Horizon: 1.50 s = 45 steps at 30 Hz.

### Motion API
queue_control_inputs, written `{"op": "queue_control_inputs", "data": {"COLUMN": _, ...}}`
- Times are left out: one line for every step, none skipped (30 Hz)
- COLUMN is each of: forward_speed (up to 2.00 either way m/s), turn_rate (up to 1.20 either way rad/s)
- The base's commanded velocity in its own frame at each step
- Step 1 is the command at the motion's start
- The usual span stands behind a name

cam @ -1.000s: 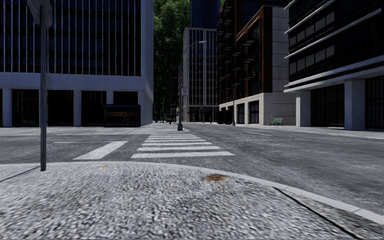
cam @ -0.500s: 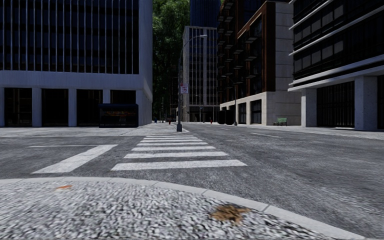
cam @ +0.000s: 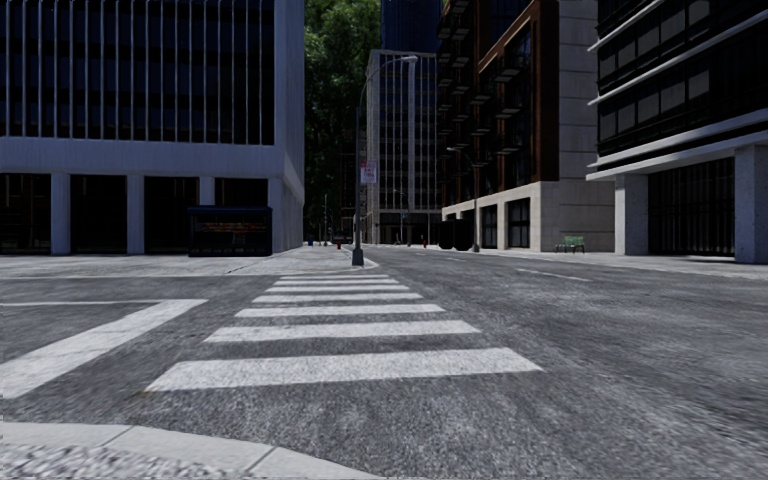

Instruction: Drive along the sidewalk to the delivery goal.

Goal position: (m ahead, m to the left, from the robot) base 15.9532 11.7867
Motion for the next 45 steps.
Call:
{"op": "queue_control_inputs", "data": {"forward_speed": 2.00, "turn_rate": 0.69}}
{"op": "queue_control_inputs", "data": {"forward_speed": 2.00, "turn_rate": 0.75}}
{"op": "queue_control_inputs", "data": {"forward_speed": 2.00, "turn_rate": 0.75}}
{"op": "queue_control_inputs", "data": {"forward_speed": 2.00, "turn_rate": 0.76}}
{"op": "queue_control_inputs", "data": {"forward_speed": 2.00, "turn_rate": 0.76}}
{"op": "queue_control_inputs", "data": {"forward_speed": 2.00, "turn_rate": 0.58}}
{"op": "queue_control_inputs", "data": {"forward_speed": 2.00, "turn_rate": 0.37}}
{"op": "queue_control_inputs", "data": {"forward_speed": 2.00, "turn_rate": 0.18}}
{"op": "queue_control_inputs", "data": {"forward_speed": 2.00, "turn_rate": 0.07}}
{"op": "queue_control_inputs", "data": {"forward_speed": 2.00, "turn_rate": 0.02}}
{"op": "queue_control_inputs", "data": {"forward_speed": 2.00, "turn_rate": 0.02}}
{"op": "queue_control_inputs", "data": {"forward_speed": 2.00, "turn_rate": 0.00}}
{"op": "queue_control_inputs", "data": {"forward_speed": 2.00, "turn_rate": 0.00}}
{"op": "queue_control_inputs", "data": {"forward_speed": 2.00, "turn_rate": 0.00}}
{"op": "queue_control_inputs", "data": {"forward_speed": 2.00, "turn_rate": 0.00}}
{"op": "queue_control_inputs", "data": {"forward_speed": 2.00, "turn_rate": 0.00}}
{"op": "queue_control_inputs", "data": {"forward_speed": 2.00, "turn_rate": 0.00}}
{"op": "queue_control_inputs", "data": {"forward_speed": 2.00, "turn_rate": 0.00}}
{"op": "queue_control_inputs", "data": {"forward_speed": 2.00, "turn_rate": 0.00}}
{"op": "queue_control_inputs", "data": {"forward_speed": 2.00, "turn_rate": 0.00}}
{"op": "queue_control_inputs", "data": {"forward_speed": 2.00, "turn_rate": 0.00}}
{"op": "queue_control_inputs", "data": {"forward_speed": 2.00, "turn_rate": 0.00}}
{"op": "queue_control_inputs", "data": {"forward_speed": 2.00, "turn_rate": 0.00}}
{"op": "queue_control_inputs", "data": {"forward_speed": 2.00, "turn_rate": 0.00}}
{"op": "queue_control_inputs", "data": {"forward_speed": 2.00, "turn_rate": 0.00}}
{"op": "queue_control_inputs", "data": {"forward_speed": 2.00, "turn_rate": 0.00}}
{"op": "queue_control_inputs", "data": {"forward_speed": 2.00, "turn_rate": 0.00}}
{"op": "queue_control_inputs", "data": {"forward_speed": 2.00, "turn_rate": 0.00}}
{"op": "queue_control_inputs", "data": {"forward_speed": 2.00, "turn_rate": 0.00}}
{"op": "queue_control_inputs", "data": {"forward_speed": 2.00, "turn_rate": 0.00}}
{"op": "queue_control_inputs", "data": {"forward_speed": 2.00, "turn_rate": 0.00}}
{"op": "queue_control_inputs", "data": {"forward_speed": 2.00, "turn_rate": 0.00}}
{"op": "queue_control_inputs", "data": {"forward_speed": 2.00, "turn_rate": 0.00}}
{"op": "queue_control_inputs", "data": {"forward_speed": 2.00, "turn_rate": 0.00}}
{"op": "queue_control_inputs", "data": {"forward_speed": 2.00, "turn_rate": 0.00}}
{"op": "queue_control_inputs", "data": {"forward_speed": 2.00, "turn_rate": 0.00}}
{"op": "queue_control_inputs", "data": {"forward_speed": 2.00, "turn_rate": 0.00}}
{"op": "queue_control_inputs", "data": {"forward_speed": 2.00, "turn_rate": 0.00}}
{"op": "queue_control_inputs", "data": {"forward_speed": 2.00, "turn_rate": 0.00}}
{"op": "queue_control_inputs", "data": {"forward_speed": 2.00, "turn_rate": 0.00}}
{"op": "queue_control_inputs", "data": {"forward_speed": 2.00, "turn_rate": 0.00}}
{"op": "queue_control_inputs", "data": {"forward_speed": 2.00, "turn_rate": 0.00}}
{"op": "queue_control_inputs", "data": {"forward_speed": 2.00, "turn_rate": 0.00}}
{"op": "queue_control_inputs", "data": {"forward_speed": 2.00, "turn_rate": 0.00}}
{"op": "queue_control_inputs", "data": {"forward_speed": 2.00, "turn_rate": 0.00}}
